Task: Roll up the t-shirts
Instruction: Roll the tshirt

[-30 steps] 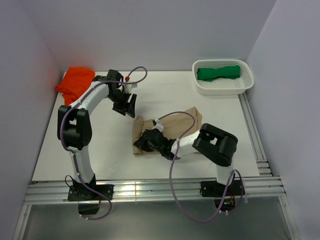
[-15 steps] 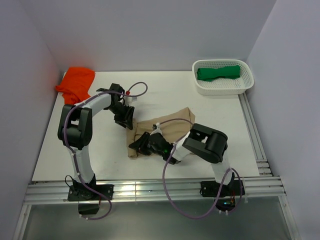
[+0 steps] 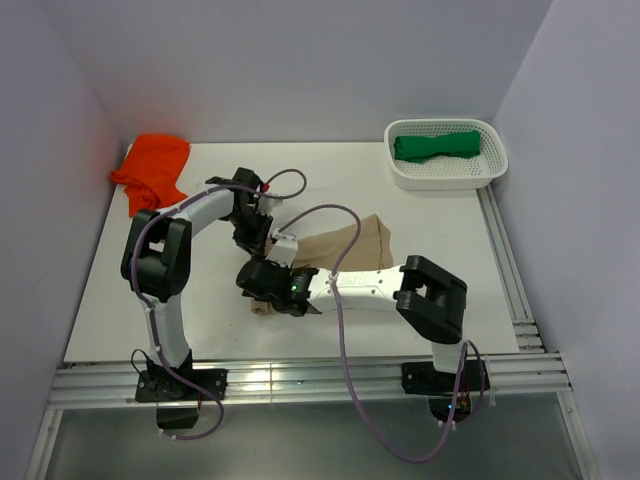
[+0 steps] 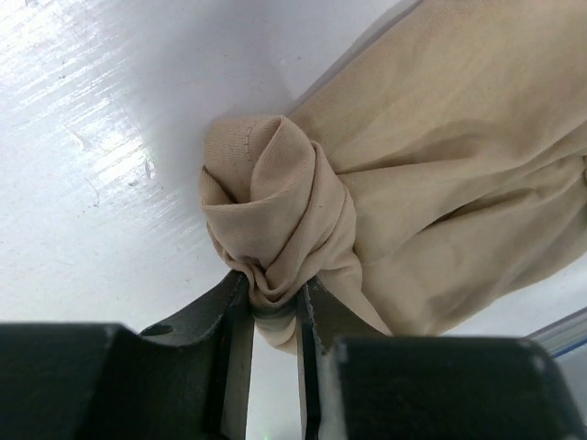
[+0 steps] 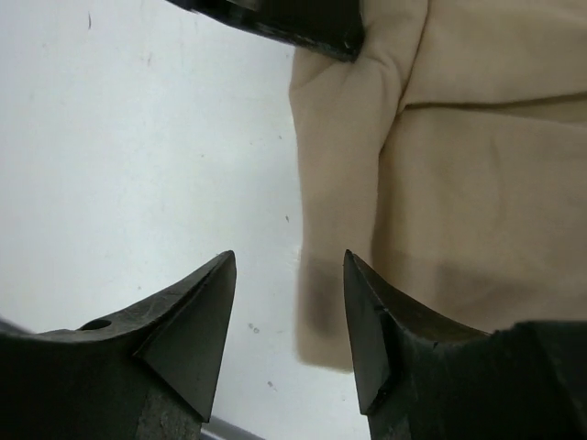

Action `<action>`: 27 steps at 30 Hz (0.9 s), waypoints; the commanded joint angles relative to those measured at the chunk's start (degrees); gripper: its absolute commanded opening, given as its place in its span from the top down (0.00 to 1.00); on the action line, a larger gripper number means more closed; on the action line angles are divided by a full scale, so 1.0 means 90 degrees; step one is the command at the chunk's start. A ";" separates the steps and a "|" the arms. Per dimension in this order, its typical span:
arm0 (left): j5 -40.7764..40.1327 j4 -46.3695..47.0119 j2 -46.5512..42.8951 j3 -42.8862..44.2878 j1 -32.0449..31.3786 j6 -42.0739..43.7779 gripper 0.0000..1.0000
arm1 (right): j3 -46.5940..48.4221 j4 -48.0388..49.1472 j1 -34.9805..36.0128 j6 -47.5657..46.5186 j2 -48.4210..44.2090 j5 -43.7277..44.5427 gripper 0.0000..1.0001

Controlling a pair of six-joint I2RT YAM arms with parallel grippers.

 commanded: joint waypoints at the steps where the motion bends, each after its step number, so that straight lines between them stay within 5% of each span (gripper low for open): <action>1: -0.0533 -0.0039 -0.0086 0.0176 -0.0181 -0.0073 0.81 | 0.0991 -0.1873 0.0171 -0.0358 0.0339 0.1354 0.43; 5: -0.0641 -0.0166 -0.0086 0.0283 -0.0269 -0.0063 0.80 | 0.1715 -0.2373 0.0230 -0.0601 0.0759 0.1717 0.47; 13: -0.0680 -0.0400 -0.0008 0.0498 -0.0338 -0.0082 0.78 | 0.2057 -0.1534 0.0191 -0.1557 0.1277 0.2010 0.54; 27: -0.0738 -0.0615 0.0080 0.0694 -0.0396 -0.0112 0.78 | 0.2946 -0.1503 0.0191 -0.2096 0.2097 0.2127 0.55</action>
